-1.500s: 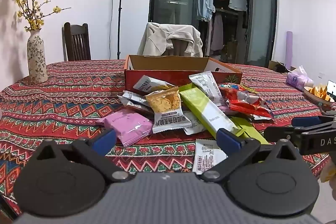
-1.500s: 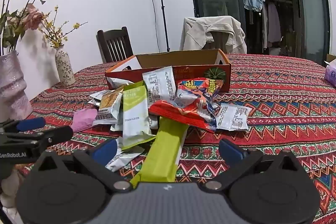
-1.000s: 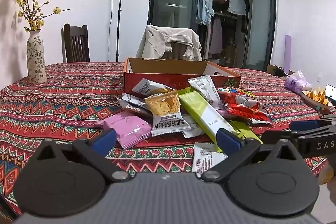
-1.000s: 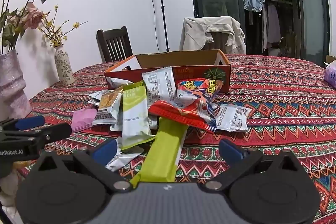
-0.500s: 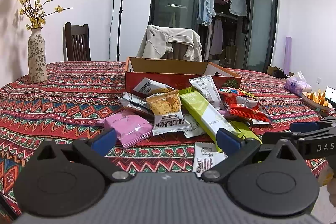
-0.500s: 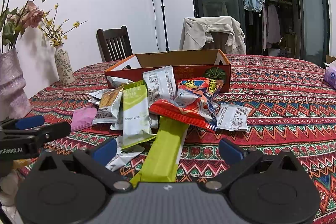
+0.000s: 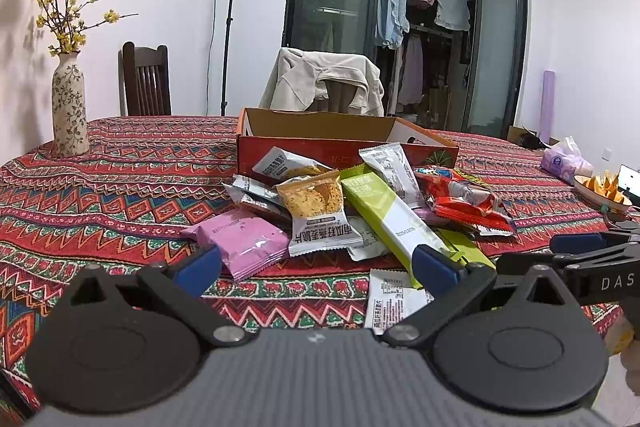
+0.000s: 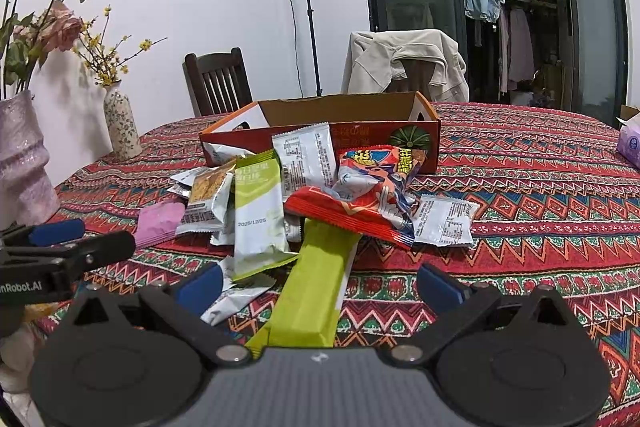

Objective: Organize snacks

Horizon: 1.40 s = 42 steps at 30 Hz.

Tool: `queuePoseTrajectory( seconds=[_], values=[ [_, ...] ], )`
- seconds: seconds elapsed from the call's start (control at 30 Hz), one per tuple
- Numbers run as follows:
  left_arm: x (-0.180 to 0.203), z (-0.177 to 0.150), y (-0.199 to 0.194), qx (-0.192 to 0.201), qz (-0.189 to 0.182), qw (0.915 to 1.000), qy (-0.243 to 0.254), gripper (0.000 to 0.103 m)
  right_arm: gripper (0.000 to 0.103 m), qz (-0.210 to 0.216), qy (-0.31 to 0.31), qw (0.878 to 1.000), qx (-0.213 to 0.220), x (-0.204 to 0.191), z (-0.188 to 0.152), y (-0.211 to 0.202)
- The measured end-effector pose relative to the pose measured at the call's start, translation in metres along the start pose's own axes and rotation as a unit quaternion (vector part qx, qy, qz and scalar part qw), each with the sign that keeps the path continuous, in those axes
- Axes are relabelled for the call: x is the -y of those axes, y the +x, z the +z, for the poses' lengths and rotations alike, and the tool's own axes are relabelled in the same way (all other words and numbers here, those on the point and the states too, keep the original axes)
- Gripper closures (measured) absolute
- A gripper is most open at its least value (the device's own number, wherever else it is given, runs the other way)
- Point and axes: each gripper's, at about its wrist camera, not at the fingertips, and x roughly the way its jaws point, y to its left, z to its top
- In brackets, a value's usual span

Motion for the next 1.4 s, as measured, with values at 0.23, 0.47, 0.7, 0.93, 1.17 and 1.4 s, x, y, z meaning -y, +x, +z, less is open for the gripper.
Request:
queuePoseTrajectory(
  seconds=[0.23, 0.47, 0.7, 0.93, 1.17, 1.4],
  values=[
    [0.0004, -0.0009, -0.0003, -0.001, 0.0, 1.0, -0.001, 0.0, 0.0, 0.0, 0.0, 1.0, 0.0, -0.0003, -0.0006, -0.0003],
    [-0.0003, -0.0009, 0.0, -0.001, -0.001, 1.0, -0.002, 0.0, 0.0, 0.0, 0.001, 1.0, -0.001, -0.0001, -0.0007, 0.0003],
    [-0.0005, -0.0004, 0.0001, 0.0, -0.001, 1.0, -0.002, 0.0, 0.0, 0.0, 0.001, 1.0, -0.001, 0.0003, -0.0012, 0.001],
    [-0.0001, -0.0004, 0.0002, 0.0, -0.001, 1.0, -0.001, 0.0, 0.0, 0.0, 0.001, 1.0, -0.002, 0.0005, -0.001, 0.0011],
    [0.0004, 0.001, 0.0008, -0.002, -0.005, 1.0, -0.002, 0.0, 0.0, 0.001, 0.001, 1.0, -0.002, 0.0007, -0.0007, 0.0012],
    [0.0012, 0.0018, 0.003, -0.006, -0.006, 1.0, -0.002, 0.0, 0.0, 0.001, 0.001, 1.0, -0.003, 0.0013, -0.0024, 0.0025]
  ],
)
